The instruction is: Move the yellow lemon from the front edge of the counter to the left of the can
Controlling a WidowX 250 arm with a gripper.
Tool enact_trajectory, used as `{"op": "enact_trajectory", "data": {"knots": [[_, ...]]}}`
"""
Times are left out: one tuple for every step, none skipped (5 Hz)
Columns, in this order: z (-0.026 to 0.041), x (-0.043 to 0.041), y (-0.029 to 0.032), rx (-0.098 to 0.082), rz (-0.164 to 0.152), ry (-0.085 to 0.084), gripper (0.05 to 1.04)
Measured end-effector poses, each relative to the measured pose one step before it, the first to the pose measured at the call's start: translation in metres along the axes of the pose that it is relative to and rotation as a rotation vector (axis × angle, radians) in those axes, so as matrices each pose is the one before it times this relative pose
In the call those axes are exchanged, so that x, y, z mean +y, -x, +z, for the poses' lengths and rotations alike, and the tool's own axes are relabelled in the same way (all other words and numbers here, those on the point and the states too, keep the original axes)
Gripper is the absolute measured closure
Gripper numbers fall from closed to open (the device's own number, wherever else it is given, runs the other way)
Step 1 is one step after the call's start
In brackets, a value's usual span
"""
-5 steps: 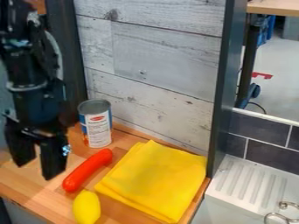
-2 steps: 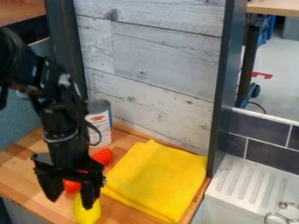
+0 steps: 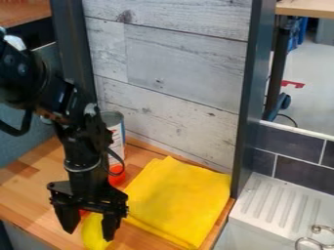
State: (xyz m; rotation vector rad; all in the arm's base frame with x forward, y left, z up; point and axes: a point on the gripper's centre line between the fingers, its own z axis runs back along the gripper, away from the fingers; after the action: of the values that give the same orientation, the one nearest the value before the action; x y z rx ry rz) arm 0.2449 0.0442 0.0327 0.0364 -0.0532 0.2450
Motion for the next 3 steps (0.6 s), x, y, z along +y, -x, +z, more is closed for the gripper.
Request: {"op": "enact_trajectory", "data": {"knots": [[-0.01395,-0.00281,-0.00500,0.0090,0.0097,0.0111,0.082],[-0.00920,-0.00069,-0.00181,0.0174,0.0116,0.0026,0.116],[-0.00038,-0.00095,0.00151,0.0100,0.0080,0.0059,0.270]]}}
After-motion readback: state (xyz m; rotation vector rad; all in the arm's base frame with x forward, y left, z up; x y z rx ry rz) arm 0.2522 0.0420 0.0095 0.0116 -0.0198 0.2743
